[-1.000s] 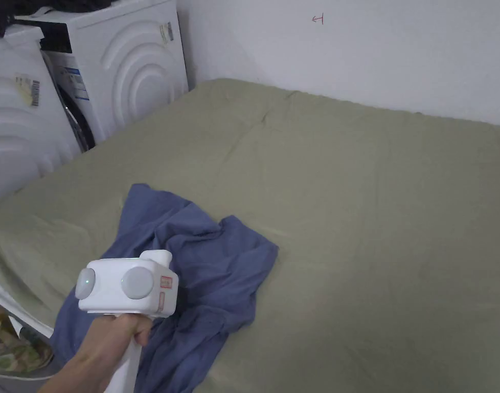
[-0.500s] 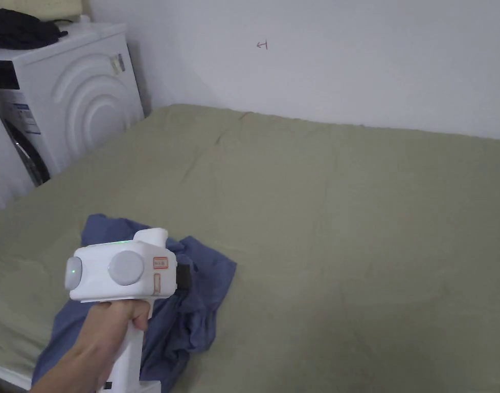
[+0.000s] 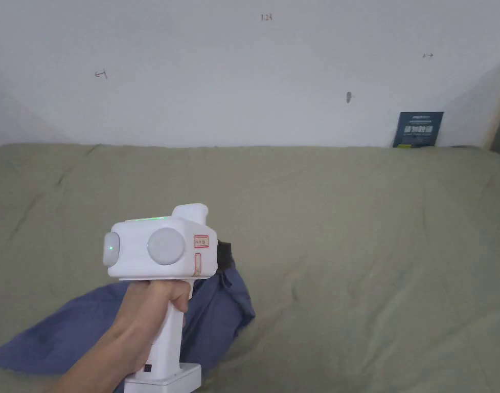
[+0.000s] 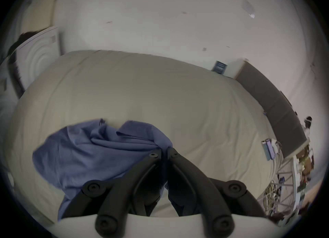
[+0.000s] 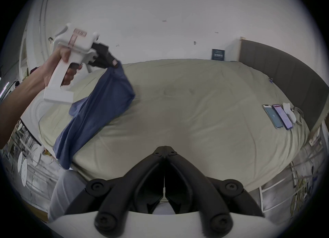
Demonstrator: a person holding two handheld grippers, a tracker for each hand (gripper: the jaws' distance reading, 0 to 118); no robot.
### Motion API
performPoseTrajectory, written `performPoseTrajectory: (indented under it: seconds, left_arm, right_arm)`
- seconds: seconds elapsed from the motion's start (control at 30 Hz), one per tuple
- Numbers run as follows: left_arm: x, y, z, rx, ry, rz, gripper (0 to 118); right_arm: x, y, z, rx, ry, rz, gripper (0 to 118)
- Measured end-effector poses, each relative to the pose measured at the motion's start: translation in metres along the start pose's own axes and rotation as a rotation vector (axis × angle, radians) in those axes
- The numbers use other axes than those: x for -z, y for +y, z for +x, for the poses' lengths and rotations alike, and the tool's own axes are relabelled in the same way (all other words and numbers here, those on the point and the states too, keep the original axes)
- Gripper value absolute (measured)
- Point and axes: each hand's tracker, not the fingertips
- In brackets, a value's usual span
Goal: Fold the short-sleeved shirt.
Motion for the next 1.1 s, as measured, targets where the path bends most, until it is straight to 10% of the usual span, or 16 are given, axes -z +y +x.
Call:
performPoseTrajectory:
  seconds: [0.37, 0.77, 0.83, 0.9, 0.97, 1.1]
  left_arm:
    - [0.108, 0.022, 0.171, 0.205, -0.148, -0.089, 4]
    - [0.188, -0.072, 0.167, 0.258, -0.012, -0.309, 7]
    - [0.178, -0.073, 0.163, 0.245, -0.001, -0.276, 46]
    - [0.165, -0.07, 0.158, 0.252, 0.035, -0.245, 59]
    - [0.147, -0.072, 0.152, 0.28, 0.065, -0.251, 109]
    - [0.085, -0.079, 0.126, 0.306, 0.046, -0.15, 116]
  right_arm:
    - [0.015, -0.005, 0.065, 0.119, -0.135, -0.043, 1]
    - [0.035, -0.015, 0.076, 0.158, -0.126, -0.078, 1]
    - [0.035, -0.014, 0.072, 0.154, -0.122, -0.075, 1]
    - [0.033, -0.011, 0.068, 0.147, -0.113, -0.068, 1]
    - [0.028, -0.008, 0.062, 0.143, -0.106, -0.052, 1]
    - [0.017, -0.003, 0.049, 0.138, -0.082, -0.02, 1]
